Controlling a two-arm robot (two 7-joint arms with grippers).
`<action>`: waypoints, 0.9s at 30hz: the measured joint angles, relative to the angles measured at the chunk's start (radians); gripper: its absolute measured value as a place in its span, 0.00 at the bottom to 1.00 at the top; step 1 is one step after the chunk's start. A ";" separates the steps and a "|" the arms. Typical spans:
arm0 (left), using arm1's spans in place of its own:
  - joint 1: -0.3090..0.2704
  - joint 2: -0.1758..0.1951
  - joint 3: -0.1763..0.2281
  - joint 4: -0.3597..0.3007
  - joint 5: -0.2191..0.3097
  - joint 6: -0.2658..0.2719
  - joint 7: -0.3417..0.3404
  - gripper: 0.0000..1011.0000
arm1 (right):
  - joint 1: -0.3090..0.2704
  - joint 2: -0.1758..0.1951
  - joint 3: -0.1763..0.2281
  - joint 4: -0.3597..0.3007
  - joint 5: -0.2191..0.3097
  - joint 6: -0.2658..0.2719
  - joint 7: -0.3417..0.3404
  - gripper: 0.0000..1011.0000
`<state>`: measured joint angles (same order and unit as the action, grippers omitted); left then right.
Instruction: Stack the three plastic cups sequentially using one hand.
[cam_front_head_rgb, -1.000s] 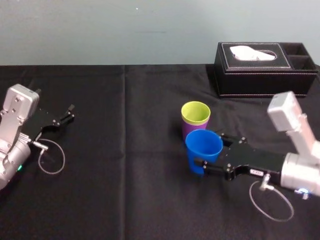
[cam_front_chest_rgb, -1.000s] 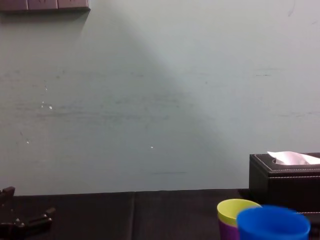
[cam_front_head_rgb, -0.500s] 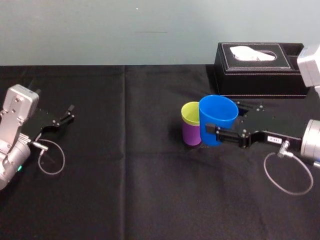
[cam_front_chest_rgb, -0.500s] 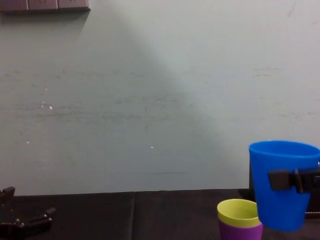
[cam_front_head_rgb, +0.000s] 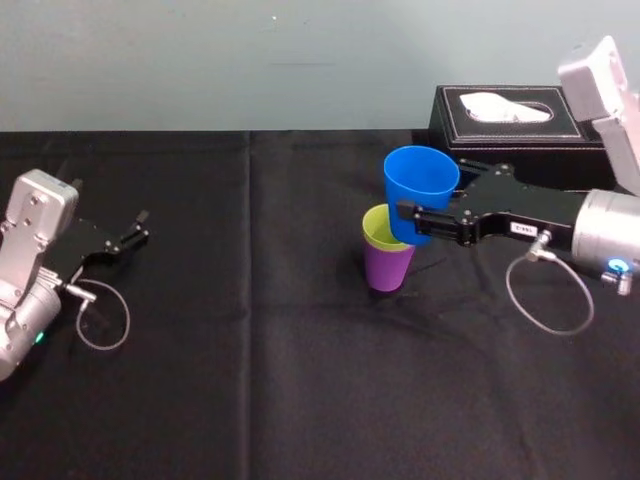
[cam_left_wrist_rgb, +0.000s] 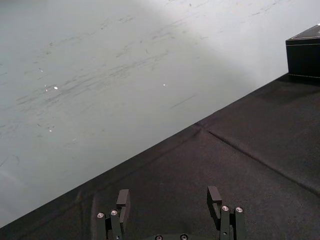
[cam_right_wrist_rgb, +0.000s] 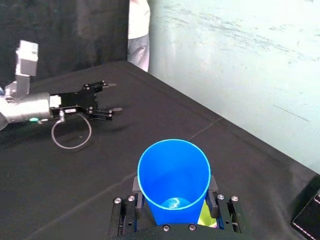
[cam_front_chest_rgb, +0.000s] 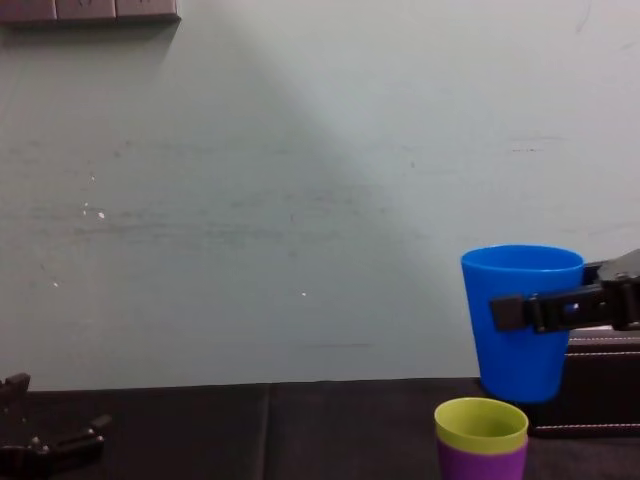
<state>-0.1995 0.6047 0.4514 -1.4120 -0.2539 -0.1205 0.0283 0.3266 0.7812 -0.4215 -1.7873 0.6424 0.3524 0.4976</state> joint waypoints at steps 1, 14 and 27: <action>0.000 0.000 0.000 0.000 0.000 0.000 0.000 1.00 | 0.016 -0.010 -0.011 0.017 -0.007 0.001 0.000 0.72; 0.000 0.000 0.000 0.000 0.000 0.000 0.000 1.00 | 0.106 -0.085 -0.076 0.172 -0.032 -0.029 0.035 0.72; 0.000 0.000 0.000 0.000 0.000 0.000 0.000 1.00 | 0.157 -0.137 -0.112 0.290 -0.065 -0.046 0.053 0.72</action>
<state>-0.1995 0.6047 0.4514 -1.4120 -0.2539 -0.1205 0.0283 0.4834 0.6443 -0.5332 -1.4976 0.5778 0.3060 0.5507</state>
